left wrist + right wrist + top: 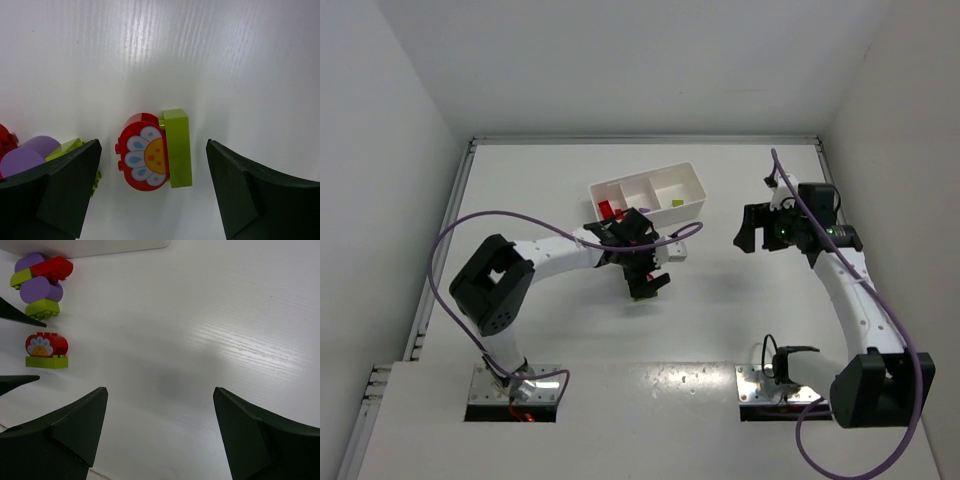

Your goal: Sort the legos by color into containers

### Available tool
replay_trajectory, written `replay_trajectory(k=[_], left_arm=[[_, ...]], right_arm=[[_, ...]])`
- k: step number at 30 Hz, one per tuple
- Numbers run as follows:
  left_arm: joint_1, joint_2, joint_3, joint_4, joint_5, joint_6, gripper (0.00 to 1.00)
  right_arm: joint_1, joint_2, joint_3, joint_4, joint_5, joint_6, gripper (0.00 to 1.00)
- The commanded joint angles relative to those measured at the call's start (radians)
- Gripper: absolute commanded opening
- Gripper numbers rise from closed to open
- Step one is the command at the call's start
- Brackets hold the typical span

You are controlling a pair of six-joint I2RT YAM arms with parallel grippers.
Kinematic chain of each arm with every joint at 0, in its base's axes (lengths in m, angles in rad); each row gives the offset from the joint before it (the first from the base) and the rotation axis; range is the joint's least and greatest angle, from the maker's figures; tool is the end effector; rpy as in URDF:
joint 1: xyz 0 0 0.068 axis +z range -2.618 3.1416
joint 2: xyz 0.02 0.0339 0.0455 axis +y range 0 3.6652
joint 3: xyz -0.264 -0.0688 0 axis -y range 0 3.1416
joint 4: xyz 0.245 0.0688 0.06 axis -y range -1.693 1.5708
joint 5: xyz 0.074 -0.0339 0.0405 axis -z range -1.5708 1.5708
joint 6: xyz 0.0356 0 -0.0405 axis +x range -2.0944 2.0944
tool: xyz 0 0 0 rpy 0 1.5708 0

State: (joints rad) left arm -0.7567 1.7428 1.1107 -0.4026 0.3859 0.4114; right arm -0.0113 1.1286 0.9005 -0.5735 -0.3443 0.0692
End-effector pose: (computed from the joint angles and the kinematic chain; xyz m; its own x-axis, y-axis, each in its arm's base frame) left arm 0.2474 -0.2520 0.1853 -0.2627 0.7576 -0.5976 0.9611 0.2604 -0.0923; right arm 0.2342 0.0094 0.2779 -0.7322 0.0734 -0.6771 -0.1739 0.9411 0.2900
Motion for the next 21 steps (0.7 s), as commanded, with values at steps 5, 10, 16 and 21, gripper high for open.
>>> replay_trajectory(k=[5, 10, 16, 21], left_arm=[[-0.018, -0.048, -0.043, 0.077, -0.071, -0.046, 0.93], [-0.018, -0.037, -0.074, 0.077, -0.081, -0.037, 0.92], [-0.018, -0.037, -0.104, 0.077, -0.081, -0.028, 0.86], [-0.018, -0.016, -0.104, 0.094, -0.071, -0.028, 0.79]], right_arm=[[-0.021, 0.028, 0.017, 0.003, -0.056, 0.011, 0.87], [-0.021, 0.06, 0.037, 0.003, -0.067, 0.011, 0.87], [-0.021, 0.069, 0.037, 0.023, -0.076, 0.02, 0.87], [-0.021, 0.088, 0.037, 0.034, -0.094, 0.038, 0.87]])
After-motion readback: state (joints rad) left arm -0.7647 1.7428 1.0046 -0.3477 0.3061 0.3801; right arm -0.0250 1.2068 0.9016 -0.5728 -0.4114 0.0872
